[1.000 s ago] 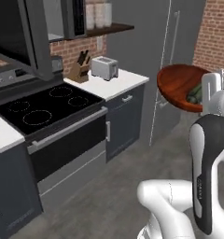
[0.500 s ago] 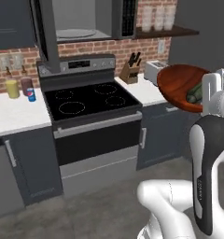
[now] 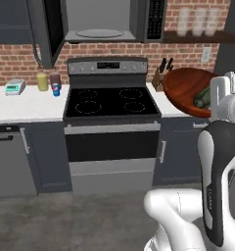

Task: Pick the cucumber from the sink and place it in the bowl. Then pick the bowl and place it in the microwave. Then close the microwave door and press the start button.

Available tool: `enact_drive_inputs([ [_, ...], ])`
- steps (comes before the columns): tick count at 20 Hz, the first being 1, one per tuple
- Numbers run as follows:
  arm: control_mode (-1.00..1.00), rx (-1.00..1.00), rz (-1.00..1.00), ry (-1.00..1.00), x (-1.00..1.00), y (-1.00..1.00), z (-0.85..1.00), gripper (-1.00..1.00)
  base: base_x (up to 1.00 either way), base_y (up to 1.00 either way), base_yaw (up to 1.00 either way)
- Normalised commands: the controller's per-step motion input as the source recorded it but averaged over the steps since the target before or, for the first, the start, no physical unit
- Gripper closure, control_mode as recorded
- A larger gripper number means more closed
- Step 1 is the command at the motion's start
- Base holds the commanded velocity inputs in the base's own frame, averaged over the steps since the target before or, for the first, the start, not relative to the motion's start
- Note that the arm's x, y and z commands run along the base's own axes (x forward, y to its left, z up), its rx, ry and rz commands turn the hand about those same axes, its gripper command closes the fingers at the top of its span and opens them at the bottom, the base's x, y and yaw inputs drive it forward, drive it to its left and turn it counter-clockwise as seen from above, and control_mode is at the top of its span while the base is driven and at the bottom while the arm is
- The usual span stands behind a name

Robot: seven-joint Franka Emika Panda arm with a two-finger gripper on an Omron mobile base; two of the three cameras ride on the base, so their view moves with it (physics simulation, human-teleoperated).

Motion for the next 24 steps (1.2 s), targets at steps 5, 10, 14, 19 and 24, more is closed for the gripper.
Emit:
enact_drive_inputs([
  [5,1.00,0.00,0.00,0.00,0.00,0.00,0.00,1.00,0.47,-0.37,0.28],
  [10,1.00,0.00,0.00,0.00,0.00,0.00,0.00,1.00,0.74,0.00,0.28],
  [14,1.00,0.00,0.00,0.00,0.00,0.00,0.00,1.00,0.68,-0.12,0.29],
  [19,1.00,0.00,0.00,0.00,0.00,0.00,0.00,1.00,0.60,0.01,0.25],
  [24,1.00,0.00,0.00,0.00,0.00,0.00,0.00,1.00,0.65,0.04,0.20],
])
